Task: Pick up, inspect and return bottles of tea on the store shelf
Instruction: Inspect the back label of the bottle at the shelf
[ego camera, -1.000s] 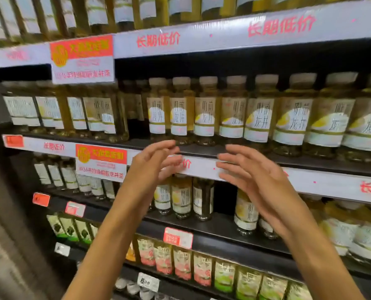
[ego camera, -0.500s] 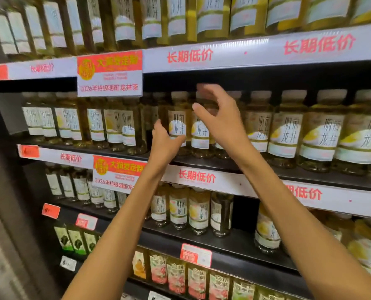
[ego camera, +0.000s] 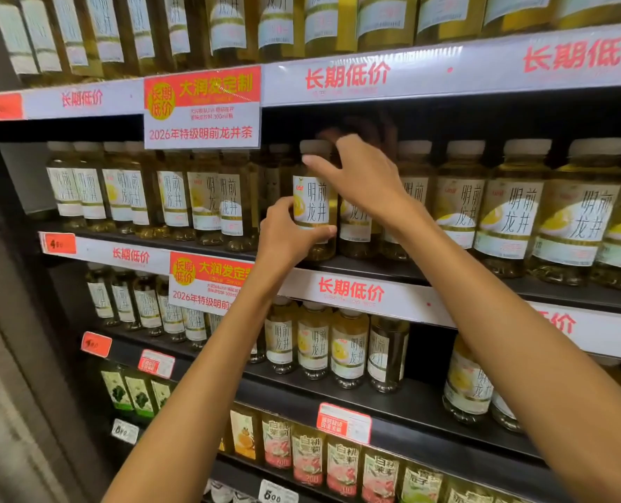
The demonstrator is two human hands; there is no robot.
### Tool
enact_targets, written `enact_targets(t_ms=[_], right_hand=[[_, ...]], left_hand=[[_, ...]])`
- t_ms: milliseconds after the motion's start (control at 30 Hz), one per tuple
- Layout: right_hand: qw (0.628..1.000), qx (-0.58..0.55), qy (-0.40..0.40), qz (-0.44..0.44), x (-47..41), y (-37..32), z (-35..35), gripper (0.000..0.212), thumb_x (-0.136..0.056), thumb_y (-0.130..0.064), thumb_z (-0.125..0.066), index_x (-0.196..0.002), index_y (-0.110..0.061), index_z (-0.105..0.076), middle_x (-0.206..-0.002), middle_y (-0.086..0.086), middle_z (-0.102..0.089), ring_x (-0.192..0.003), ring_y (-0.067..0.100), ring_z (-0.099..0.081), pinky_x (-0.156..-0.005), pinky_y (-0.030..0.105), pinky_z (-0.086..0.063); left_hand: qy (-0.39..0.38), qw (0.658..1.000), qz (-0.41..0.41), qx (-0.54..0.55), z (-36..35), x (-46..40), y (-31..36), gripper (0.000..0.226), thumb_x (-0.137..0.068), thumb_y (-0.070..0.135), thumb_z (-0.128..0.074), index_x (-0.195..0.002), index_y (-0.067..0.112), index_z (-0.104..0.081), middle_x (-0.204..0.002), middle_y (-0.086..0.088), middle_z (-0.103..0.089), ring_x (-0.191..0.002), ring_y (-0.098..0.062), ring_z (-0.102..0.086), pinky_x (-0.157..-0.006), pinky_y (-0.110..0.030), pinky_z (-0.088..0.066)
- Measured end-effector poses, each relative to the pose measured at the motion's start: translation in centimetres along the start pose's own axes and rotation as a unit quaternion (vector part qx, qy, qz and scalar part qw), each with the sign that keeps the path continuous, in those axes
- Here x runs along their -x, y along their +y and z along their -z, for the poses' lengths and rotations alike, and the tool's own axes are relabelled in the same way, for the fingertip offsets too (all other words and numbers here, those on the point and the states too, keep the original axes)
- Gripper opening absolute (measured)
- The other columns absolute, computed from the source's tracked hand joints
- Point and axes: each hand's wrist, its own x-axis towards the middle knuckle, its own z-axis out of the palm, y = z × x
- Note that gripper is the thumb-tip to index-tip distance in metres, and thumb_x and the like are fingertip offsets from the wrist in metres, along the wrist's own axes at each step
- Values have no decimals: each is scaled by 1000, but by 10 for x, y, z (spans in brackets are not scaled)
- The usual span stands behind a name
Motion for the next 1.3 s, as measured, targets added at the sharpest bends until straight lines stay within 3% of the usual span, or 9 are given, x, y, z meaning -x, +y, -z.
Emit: enact_targets(t_ms=[133, 233, 333, 567, 800, 933, 1033, 1200, 1300], right_hand=[[996, -55, 67, 22, 7, -2, 0, 43, -93, -45, -54, -115, -9, -61, -104, 5, -67, -92, 15, -61, -82, 38, -53], [984, -154, 80, 49, 19, -6, 4, 38, -92, -37, -59, -123, -15, -59, -114, -8, -62, -101, -2, -51, -82, 11, -43], [959, -270, 73, 34, 33, -9, 9, 36, -90, -31, -64, -123, -16, -59, -111, -16, -58, -102, -2, -55, -84, 10, -45], [796, -593, -63, -104, 69, -20, 13, 31, -96, -23, -55, -123, -9, -55, -102, 8, -69, -99, 22, -69, -87, 32, -56], [862, -498, 18, -96, 111, -32, 14, 15, -93, -29, -61, -106, -22, -64, -109, 8, -68, -95, 14, -69, -75, 23, -56], [779, -610, -42, -141, 124, -32, 18, 23, -95, -35, -54, -108, -19, -64, -102, 5, -73, -98, 20, -70, -79, 30, -57], [732, -659, -58, -162, 138, -31, 18, 26, -95, -35, -52, -109, -16, -62, -92, 4, -74, -93, 22, -71, -77, 32, -57], [791, -592, 1, -154, 164, -32, 15, 20, -94, -31, -55, -107, -17, -62, -87, -1, -71, -86, 16, -71, -69, 26, -56], [821, -547, 18, -163, 172, -35, 14, 19, -94, -32, -56, -109, -20, -62, -90, -3, -73, -88, 13, -71, -70, 23, -55]], left_hand=[[25, 998, -19, 54, 9, 21, 2, 60, -73, 18, -82, -127, 11, -56, -114, -7, -67, -104, -19, -65, -89, -41, -55], [40, 993, -54, 96, 16, 42, 3, 56, -73, 17, -81, -124, 14, -59, -111, -2, -68, -101, -11, -66, -86, -30, -56], [29, 985, -66, 157, 20, 68, 3, 45, -75, 21, -80, -115, 31, -60, -105, 10, -69, -94, 3, -65, -72, -12, -53], [-110, 940, 16, 322, 15, 118, -2, 53, -79, 43, -65, -129, 24, -57, -114, -5, -70, -105, -18, -67, -79, -26, -55], [-98, 953, 47, 283, 0, 153, -2, 56, -82, 64, -38, -121, 30, -60, -114, 0, -71, -109, -14, -65, -99, -43, -49], [-180, 879, 116, 426, 3, 166, -8, 58, -88, 64, -35, -112, 24, -70, -97, -11, -74, -82, -21, -71, -64, -32, -58], [-254, 826, 158, 478, 6, 175, -7, 64, -92, 62, -32, -117, 14, -67, -89, -17, -69, -71, -23, -66, -57, -33, -57], [-232, 897, 135, 351, 12, 195, -16, 59, -85, 64, -26, -126, 34, -55, -124, -6, -66, -110, -27, -64, -99, -47, -48], [-218, 909, 124, 332, 9, 206, -14, 51, -79, 67, -31, -115, 43, -58, -129, 1, -63, -118, -20, -60, -106, -48, -42]])
